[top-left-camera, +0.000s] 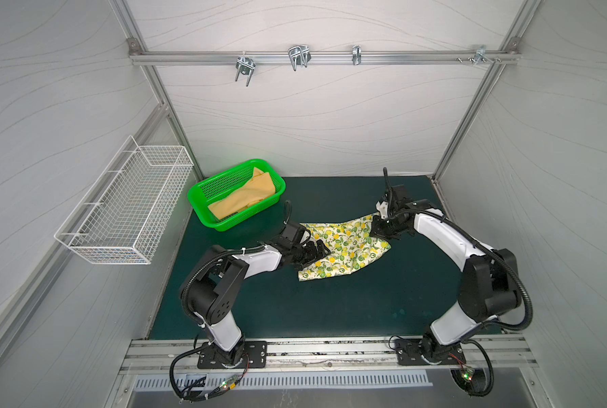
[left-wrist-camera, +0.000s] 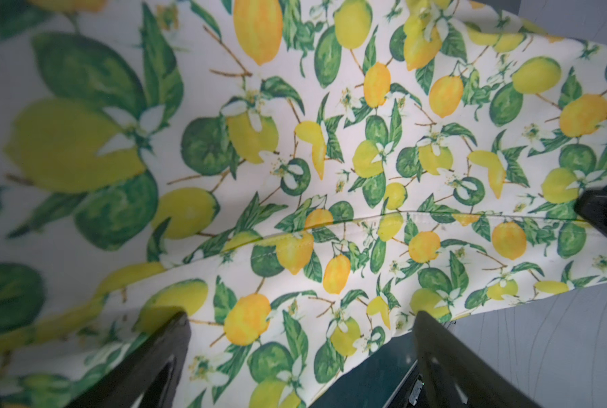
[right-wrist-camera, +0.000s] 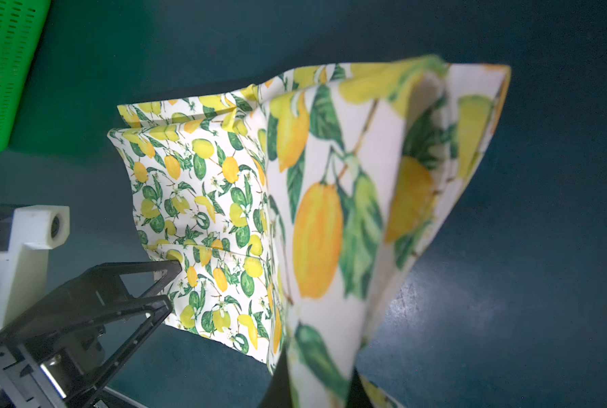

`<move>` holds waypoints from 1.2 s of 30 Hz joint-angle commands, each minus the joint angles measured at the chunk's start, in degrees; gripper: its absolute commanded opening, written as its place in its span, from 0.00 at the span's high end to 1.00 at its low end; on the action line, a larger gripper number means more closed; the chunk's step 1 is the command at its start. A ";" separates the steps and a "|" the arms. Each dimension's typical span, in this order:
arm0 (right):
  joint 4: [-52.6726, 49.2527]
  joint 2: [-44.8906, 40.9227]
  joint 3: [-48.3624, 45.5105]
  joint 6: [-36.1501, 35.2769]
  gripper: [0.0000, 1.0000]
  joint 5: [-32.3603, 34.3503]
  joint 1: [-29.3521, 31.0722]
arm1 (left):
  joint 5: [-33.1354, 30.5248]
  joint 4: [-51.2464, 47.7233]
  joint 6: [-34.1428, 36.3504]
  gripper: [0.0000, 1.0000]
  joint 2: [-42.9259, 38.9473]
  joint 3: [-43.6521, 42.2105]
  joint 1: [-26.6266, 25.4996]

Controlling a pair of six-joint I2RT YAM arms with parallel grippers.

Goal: Fold and stack the skirts

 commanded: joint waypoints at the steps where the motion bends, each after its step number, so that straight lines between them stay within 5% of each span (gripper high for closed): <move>1: -0.74 -1.10 0.91 0.61 0.91 -2.34 -0.18 | -1.10 0.25 0.86 0.01 2.86 0.93 0.32; 18: 3.04 7.57 7.90 9.95 0.90 -6.64 12.26 | 0.32 1.77 1.19 0.01 5.41 0.96 0.31; 36: 13.22 16.49 9.05 22.34 0.79 -16.34 14.15 | 1.11 3.15 1.91 0.02 5.54 0.58 0.40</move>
